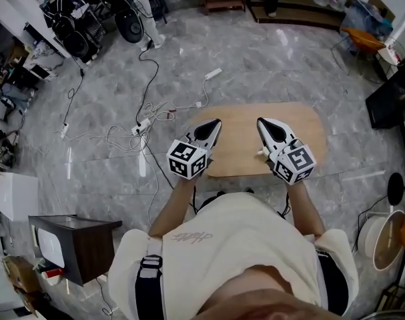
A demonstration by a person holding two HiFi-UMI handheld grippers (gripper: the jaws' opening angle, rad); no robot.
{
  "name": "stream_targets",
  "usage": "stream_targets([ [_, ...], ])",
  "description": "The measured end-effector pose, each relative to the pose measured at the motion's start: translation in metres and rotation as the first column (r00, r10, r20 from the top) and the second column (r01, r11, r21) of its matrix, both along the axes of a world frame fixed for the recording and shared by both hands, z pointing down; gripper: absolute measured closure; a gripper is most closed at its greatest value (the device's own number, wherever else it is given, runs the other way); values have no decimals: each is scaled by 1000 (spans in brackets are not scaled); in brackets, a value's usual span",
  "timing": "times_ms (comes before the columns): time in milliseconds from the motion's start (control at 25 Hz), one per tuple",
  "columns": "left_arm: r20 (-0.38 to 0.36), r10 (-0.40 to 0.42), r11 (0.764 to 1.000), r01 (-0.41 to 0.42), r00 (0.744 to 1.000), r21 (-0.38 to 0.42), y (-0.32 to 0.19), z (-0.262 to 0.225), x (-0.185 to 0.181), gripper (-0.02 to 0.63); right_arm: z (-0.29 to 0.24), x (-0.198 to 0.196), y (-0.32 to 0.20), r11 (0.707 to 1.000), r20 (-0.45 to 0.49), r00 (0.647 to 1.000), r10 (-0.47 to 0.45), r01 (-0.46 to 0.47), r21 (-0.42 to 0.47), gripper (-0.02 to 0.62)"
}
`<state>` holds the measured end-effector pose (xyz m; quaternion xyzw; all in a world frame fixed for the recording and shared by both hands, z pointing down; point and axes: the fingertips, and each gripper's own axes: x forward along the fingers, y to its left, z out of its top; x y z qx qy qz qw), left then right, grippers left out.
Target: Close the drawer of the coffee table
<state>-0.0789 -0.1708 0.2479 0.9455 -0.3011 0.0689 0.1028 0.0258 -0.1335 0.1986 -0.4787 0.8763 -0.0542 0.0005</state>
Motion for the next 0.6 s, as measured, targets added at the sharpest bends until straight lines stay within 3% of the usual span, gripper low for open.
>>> stream_targets([
  [600, -12, 102, 995, -103, 995, -8, 1, 9, 26, 601, 12, 9, 12, 999, -6, 999, 41, -41, -18, 601],
])
